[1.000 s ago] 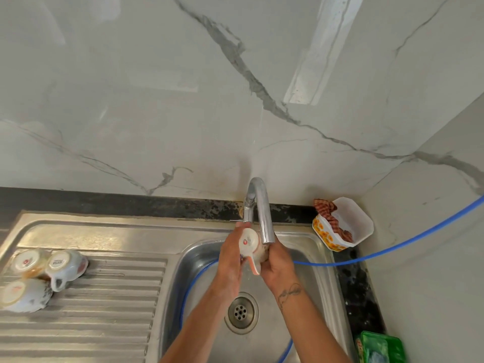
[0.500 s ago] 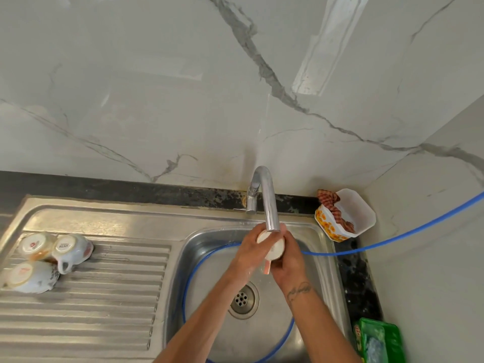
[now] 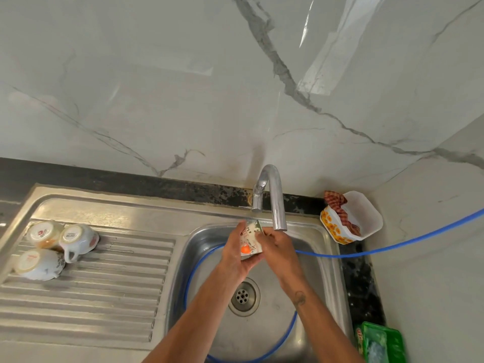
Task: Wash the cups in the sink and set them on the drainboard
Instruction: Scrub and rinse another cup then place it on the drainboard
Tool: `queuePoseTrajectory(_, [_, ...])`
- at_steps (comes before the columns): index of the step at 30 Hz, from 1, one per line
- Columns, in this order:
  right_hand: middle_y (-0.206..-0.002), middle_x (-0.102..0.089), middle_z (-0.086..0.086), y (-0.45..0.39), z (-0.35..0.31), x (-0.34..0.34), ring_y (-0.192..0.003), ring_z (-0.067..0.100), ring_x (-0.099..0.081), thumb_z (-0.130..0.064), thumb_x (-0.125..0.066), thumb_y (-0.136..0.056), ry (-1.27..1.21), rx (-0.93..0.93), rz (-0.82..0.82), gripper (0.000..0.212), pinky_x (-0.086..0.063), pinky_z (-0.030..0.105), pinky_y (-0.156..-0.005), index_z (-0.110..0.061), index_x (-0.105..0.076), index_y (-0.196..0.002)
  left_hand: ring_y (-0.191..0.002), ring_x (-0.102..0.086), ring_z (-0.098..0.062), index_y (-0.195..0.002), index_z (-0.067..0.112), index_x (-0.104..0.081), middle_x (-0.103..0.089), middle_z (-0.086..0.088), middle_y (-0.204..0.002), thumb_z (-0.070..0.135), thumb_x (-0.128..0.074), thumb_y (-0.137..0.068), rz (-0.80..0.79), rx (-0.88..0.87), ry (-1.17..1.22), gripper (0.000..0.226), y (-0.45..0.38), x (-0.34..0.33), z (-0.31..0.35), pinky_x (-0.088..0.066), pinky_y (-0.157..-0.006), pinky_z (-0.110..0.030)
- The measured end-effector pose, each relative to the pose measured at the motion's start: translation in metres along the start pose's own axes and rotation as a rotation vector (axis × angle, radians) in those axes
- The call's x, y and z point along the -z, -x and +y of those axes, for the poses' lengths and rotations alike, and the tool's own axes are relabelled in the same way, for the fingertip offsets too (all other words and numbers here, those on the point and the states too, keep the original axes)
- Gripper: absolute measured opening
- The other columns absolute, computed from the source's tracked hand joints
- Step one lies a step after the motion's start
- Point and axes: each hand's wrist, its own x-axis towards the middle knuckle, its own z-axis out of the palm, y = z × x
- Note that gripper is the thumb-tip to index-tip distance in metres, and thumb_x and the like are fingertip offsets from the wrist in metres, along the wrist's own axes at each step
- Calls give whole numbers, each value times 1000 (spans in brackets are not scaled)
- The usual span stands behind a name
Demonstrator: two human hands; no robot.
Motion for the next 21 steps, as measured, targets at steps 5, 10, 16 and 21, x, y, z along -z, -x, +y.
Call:
queuePoseTrajectory(5, [-98,-68,-14,18,9,7,-87,-1,-66,-24,-51,-108,423,297,-30,13,-50,13,-68,-27,-62,-113,-66,-72,-26,-116,5,-71,-74,-12,-79,34,-81,-90,22,51,208,40,-6,-30,10,-63,-75,-43])
queuePoseTrajectory(10, [-122,-75,1,23,9,15,-114,8,-68,-5,-47,-99,-296,-20,-235,39,-52,29,-102,-29,-70,-119,-64,-71,-26,-96,8,-73,-74,-12,-78,30,-89,-79,-22,40,102,32,-7,-30,-3,-62,-75,-41])
queuePoseTrajectory(16, [-137,-66,20,22,22,15,-127,31,-64,-20,-56,-106,-887,-264,-367,37,-48,61,-109,-8,-62,-140,-69,-70,-21,-115,5,-74,-73,-8,-84,23,-86,-77,-14,-244,-129,44,-9,-17,-4,-59,-65,-34])
queuePoseTrajectory(21, [-125,-71,18,2,29,14,-119,34,-64,17,-60,-90,-800,-250,-381,48,-39,66,-115,-9,-68,-130,-81,-78,-21,-107,16,-74,-81,-4,-91,45,-93,-74,58,-385,-274,48,3,-11,-12,-62,-69,-36])
